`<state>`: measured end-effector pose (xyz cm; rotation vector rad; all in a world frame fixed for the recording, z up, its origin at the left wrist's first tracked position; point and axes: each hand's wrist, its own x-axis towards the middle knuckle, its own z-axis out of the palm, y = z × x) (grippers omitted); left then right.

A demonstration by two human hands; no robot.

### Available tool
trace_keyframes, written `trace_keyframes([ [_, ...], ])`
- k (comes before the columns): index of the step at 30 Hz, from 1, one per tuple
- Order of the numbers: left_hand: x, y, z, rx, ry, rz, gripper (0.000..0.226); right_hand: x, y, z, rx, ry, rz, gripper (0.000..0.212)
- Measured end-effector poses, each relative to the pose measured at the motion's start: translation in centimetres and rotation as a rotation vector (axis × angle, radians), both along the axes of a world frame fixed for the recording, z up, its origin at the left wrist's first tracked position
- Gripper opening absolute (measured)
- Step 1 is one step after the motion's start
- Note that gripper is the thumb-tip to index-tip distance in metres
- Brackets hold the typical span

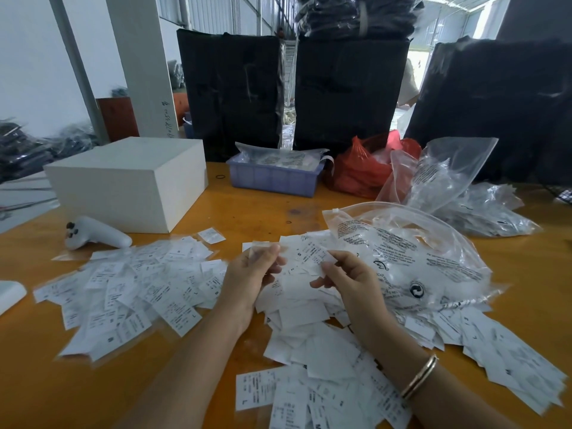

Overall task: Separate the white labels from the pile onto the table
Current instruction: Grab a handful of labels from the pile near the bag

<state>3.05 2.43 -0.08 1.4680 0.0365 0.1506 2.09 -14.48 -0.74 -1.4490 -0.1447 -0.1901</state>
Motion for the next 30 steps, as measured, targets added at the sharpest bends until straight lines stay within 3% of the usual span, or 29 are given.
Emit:
trace_keyframes([
  [15, 0.21, -0.02, -0.29, 0.034, -0.024, 0.002, 0.013, -0.2, 0.49, -0.15, -0.111, -0.005, 0.056, 0.015],
  [21, 0.45, 0.08, -0.47, -0.004, -0.011, 0.051, 0.025, 0.05, 0.11, -0.09, -0.079, -0.006, 0.019, 0.016],
  [30, 0.56, 0.02, -0.81, 0.143, -0.066, 0.029, 0.019, 0.03, 0.7, -0.74, -0.278, -0.006, 0.038, 0.02],
])
